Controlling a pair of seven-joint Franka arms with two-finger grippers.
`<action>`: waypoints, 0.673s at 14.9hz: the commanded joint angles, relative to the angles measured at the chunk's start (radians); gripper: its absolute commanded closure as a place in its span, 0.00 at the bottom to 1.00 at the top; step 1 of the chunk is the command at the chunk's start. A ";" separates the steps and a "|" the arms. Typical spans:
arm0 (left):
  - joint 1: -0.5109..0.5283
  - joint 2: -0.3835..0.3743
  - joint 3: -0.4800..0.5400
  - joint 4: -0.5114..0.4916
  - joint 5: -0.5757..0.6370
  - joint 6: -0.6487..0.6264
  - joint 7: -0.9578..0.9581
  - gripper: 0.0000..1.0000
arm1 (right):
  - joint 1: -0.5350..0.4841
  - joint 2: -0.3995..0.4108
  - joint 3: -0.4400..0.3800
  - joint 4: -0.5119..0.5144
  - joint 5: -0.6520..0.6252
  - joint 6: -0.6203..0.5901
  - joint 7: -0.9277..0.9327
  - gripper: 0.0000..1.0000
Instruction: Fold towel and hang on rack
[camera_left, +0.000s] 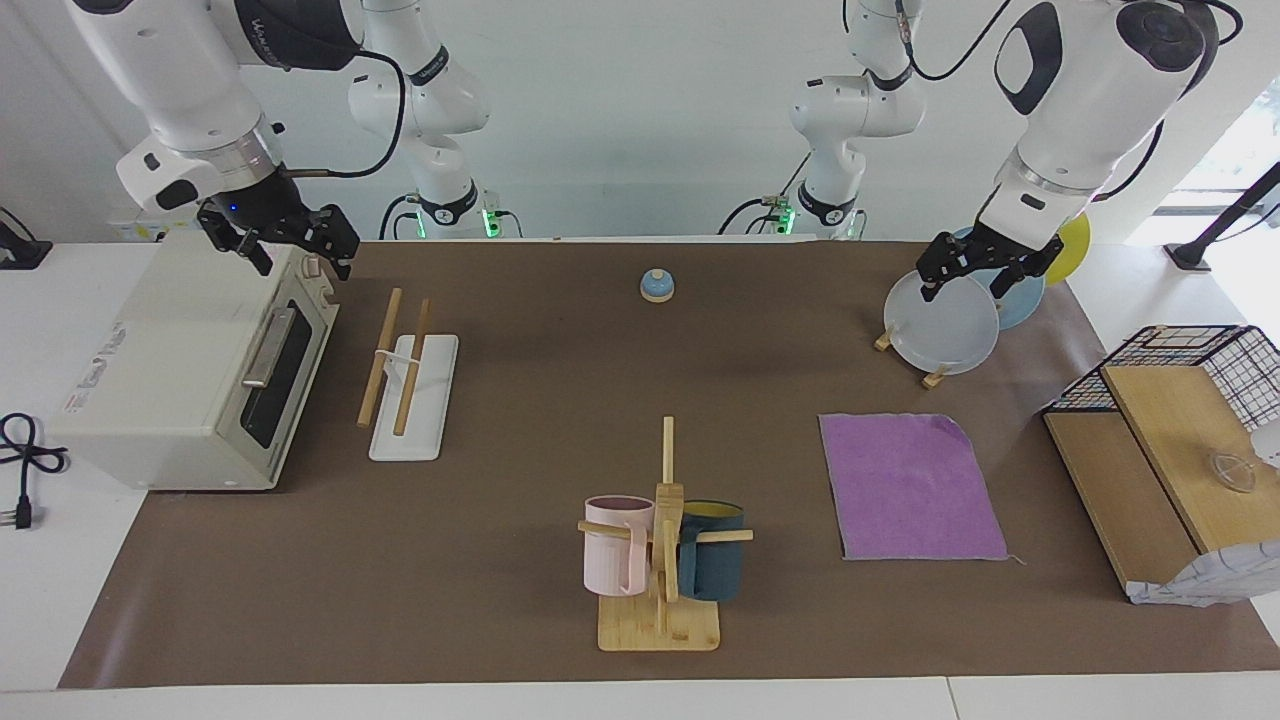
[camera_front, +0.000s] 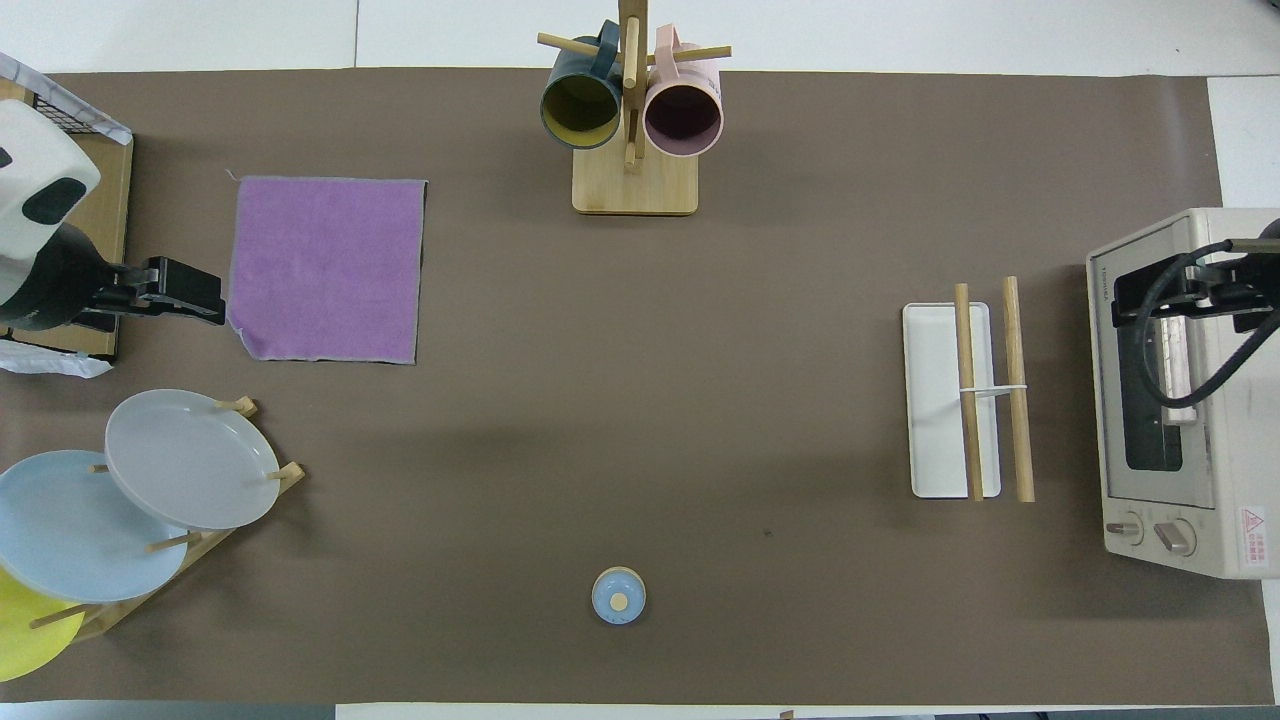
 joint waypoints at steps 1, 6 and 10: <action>0.004 -0.024 0.008 -0.023 -0.010 0.000 0.018 0.00 | -0.011 -0.012 0.004 -0.012 0.011 0.003 -0.016 0.00; 0.004 -0.026 0.008 -0.029 -0.010 -0.003 0.009 0.00 | -0.011 -0.012 0.004 -0.012 0.011 0.003 -0.016 0.00; 0.023 -0.041 0.008 -0.060 -0.010 0.011 0.004 0.00 | -0.011 -0.012 0.004 -0.012 0.011 0.003 -0.016 0.00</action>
